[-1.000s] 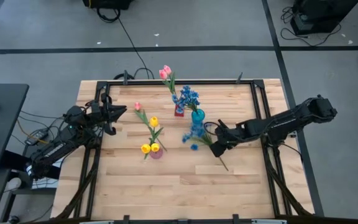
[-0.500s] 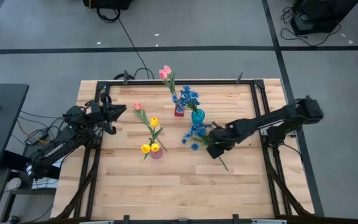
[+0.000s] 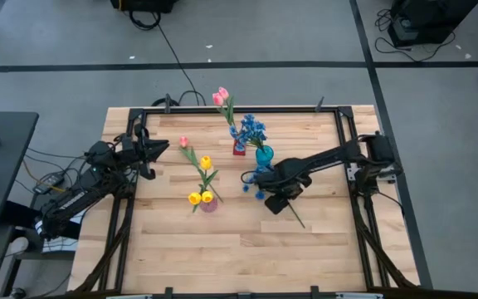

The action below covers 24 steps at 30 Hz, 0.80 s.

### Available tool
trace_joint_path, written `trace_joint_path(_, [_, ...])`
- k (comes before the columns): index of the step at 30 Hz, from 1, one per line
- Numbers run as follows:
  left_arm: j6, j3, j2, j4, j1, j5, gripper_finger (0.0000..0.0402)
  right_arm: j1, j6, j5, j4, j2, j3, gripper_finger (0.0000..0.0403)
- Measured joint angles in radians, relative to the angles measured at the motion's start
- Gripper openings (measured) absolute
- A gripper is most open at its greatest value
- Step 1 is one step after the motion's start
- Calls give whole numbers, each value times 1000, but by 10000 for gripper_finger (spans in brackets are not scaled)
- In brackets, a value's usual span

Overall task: Sort flowers into vase by color
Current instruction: Put the blue flowers into the blue vase

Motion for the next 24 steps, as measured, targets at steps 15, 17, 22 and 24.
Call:
trace_joint_path(15, [-2, 0, 0, 2, 0, 2, 54, -49, -65, 27, 29, 45, 0, 81])
trace_joint_path(17, [-2, 0, 0, 1, 0, 2, 54, -49, -65, 26, 37, 45, 0, 48])
trace_joint_path(22, [-2, 0, 0, -1, 0, 3, 54, -39, -64, 33, 37, 29, -1, 17])
trace_joint_path(24, [-2, 0, 0, -1, 0, 8, 54, -29, -64, 39, -2, 10, -1, 26])
